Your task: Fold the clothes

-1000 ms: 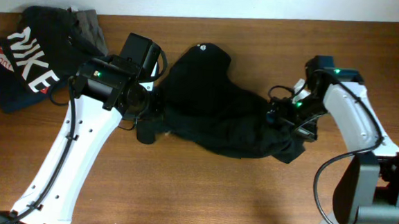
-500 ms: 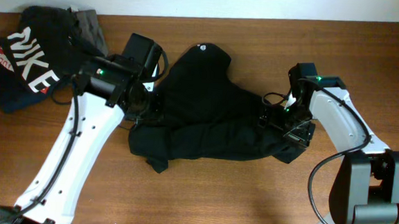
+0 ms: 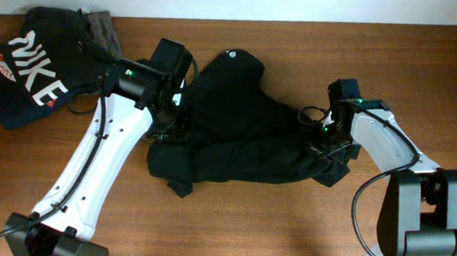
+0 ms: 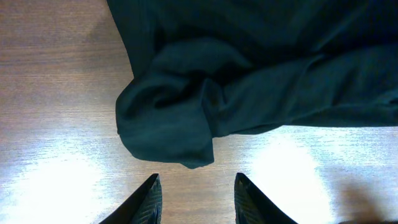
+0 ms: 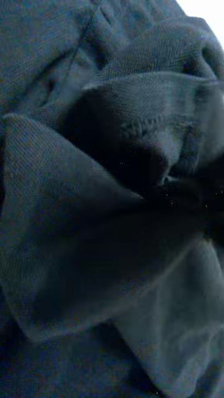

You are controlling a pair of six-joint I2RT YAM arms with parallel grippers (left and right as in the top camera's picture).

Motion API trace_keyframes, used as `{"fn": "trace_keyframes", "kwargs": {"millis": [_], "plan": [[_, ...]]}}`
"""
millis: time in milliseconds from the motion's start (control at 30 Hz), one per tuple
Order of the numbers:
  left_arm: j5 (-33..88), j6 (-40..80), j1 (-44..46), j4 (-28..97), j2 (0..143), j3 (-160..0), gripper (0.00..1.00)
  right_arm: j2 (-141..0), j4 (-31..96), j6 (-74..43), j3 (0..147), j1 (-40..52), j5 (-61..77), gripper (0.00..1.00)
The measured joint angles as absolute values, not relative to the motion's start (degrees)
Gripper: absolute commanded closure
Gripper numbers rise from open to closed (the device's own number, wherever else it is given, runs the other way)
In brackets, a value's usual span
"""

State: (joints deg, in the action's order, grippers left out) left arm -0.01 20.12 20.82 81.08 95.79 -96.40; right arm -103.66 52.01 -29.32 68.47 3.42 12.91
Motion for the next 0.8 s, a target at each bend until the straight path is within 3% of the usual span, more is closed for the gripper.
{"fn": "trace_keyframes", "kwargs": {"millis": [100, 133, 200, 267, 400, 733, 767, 800], "plan": [[0.0, 20.1, 20.8, 81.6, 95.8, -96.4, 0.61, -103.5, 55.0, -29.4, 69.7, 3.4, 12.9, 0.96], [0.0, 20.1, 20.8, 81.7, 95.8, -96.4, 0.57, -103.4, 56.2, -29.4, 70.5, 3.4, 12.7, 0.96], [0.0, 20.2, 20.8, 81.8, 95.8, -96.4, 0.39, -102.7, 60.1, -29.4, 73.5, 3.4, 11.6, 0.96], [0.0, 20.1, 20.8, 81.9, 95.8, -96.4, 0.32, -101.2, 64.0, -29.3, 77.2, 3.4, 10.1, 0.95], [0.0, 20.1, 20.8, 81.9, 95.8, -96.4, 0.29, -97.1, 69.6, -29.0, 85.2, 3.4, 6.3, 0.80], [0.0, 20.1, 20.8, 82.3, 95.8, -96.4, 0.28, -94.1, 68.7, -25.9, 91.8, 3.4, 1.3, 0.84], [0.0, 20.1, 20.8, 82.6, 95.8, -96.4, 0.27, -94.4, 68.7, -25.7, 91.8, 3.4, 1.3, 0.84], [0.0, 20.1, 20.8, 83.1, 95.8, -96.4, 0.19, -94.7, 68.7, -25.7, 91.8, 3.4, 1.3, 0.84]]}}
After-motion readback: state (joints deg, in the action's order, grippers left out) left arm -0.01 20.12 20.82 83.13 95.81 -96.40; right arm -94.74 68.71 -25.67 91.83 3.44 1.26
